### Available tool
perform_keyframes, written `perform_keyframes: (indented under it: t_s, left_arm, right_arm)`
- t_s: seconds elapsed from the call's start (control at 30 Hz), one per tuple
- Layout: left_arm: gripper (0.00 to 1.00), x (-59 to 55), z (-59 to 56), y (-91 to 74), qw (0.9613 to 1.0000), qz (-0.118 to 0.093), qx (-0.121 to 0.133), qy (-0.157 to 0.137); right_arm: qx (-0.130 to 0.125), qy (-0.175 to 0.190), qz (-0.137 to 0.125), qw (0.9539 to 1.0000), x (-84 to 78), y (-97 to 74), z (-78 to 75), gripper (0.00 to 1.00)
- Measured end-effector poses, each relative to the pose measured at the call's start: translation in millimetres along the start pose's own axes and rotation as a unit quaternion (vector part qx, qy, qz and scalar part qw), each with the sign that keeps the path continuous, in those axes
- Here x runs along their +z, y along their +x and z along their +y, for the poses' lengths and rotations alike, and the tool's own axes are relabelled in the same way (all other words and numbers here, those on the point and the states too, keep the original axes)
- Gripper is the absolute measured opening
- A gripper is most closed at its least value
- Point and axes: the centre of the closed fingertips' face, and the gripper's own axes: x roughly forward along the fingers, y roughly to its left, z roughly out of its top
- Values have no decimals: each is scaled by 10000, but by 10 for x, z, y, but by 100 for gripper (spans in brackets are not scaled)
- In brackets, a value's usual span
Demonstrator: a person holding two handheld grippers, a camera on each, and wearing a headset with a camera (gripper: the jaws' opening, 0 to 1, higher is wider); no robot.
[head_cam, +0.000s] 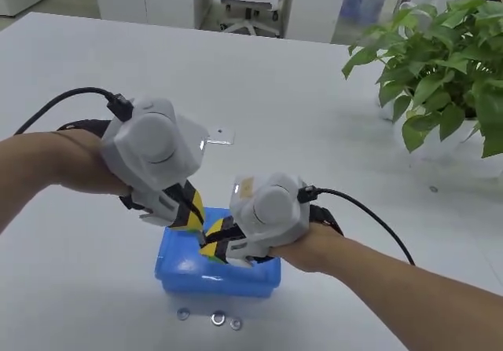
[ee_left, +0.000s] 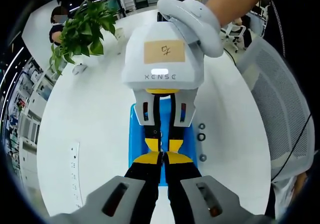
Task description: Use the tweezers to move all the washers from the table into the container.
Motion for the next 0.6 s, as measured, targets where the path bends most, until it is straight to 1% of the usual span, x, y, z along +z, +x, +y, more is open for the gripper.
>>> perform_keyframes:
  t_s: [0.4, 0.6]
  left_arm:
    - [6, 105, -48, -136, 10000, 5, 55, 51]
    - [6, 161, -78, -221, 10000, 7, 73, 62]
  right_arm:
    - [-85, -85, -54, 9999, 111, -126, 36, 10]
    - [-121, -129, -108, 9998, 196, -189, 73, 10]
